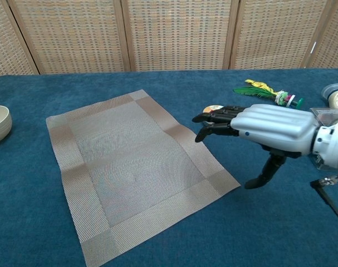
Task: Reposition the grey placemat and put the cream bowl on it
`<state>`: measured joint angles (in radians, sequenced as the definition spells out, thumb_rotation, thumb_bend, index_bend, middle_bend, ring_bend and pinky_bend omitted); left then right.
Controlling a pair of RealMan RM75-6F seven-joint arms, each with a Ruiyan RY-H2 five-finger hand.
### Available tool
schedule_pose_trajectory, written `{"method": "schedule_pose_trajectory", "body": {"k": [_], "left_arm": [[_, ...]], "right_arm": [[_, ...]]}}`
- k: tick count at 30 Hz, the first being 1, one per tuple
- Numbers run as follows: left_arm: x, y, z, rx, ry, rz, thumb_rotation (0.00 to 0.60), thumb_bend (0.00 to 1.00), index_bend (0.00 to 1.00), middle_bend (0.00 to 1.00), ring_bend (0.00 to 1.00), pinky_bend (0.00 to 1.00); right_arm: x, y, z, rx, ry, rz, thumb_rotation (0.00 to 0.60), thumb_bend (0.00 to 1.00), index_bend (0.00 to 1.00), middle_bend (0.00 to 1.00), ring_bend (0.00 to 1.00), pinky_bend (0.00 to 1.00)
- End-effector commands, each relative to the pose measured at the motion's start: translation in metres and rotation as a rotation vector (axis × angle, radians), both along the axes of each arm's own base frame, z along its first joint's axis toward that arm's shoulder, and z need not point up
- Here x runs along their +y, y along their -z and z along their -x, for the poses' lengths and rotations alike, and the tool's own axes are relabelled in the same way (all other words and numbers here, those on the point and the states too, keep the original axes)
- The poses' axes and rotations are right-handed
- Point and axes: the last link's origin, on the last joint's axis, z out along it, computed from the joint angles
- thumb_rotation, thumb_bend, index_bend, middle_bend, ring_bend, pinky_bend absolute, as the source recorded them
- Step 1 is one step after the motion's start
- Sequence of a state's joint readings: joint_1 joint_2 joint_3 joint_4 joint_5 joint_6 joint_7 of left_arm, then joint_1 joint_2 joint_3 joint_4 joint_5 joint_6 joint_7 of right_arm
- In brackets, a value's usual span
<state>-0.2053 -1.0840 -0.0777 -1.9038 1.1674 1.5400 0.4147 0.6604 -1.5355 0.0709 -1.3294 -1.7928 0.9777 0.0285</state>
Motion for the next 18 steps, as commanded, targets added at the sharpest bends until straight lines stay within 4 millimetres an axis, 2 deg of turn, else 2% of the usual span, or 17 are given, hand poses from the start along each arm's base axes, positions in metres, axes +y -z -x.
{"method": "schedule_pose_trajectory", "body": {"k": [1, 7, 18], "left_arm": [[0.0, 0.0, 0.001, -0.007, 0.002, 0.002, 0.6, 0.0, 0.0, 0.0, 0.0, 0.0], [0.0, -0.001, 0.001, -0.01, 0.014, 0.008, 0.6, 0.0, 0.0, 0.0, 0.0, 0.0], [0.001, -0.002, 0.002, -0.021, 0.009, 0.014, 0.6, 0.0, 0.0, 0.0, 0.0, 0.0]], "right_arm": [[-0.004, 0.013, -0.005, 0.013, 0.015, -0.014, 0.6, 0.0, 0.22, 0.0, 0.0, 0.0], [-0.008, 0.027, -0.005, 0.06, -0.002, -0.013, 0.6, 0.0, 0.22, 0.0, 0.0, 0.0], [-0.012, 0.038, 0.002, 0.086, -0.013, -0.006, 0.6, 0.0, 0.23, 0.0, 0.0, 0.0]]}}
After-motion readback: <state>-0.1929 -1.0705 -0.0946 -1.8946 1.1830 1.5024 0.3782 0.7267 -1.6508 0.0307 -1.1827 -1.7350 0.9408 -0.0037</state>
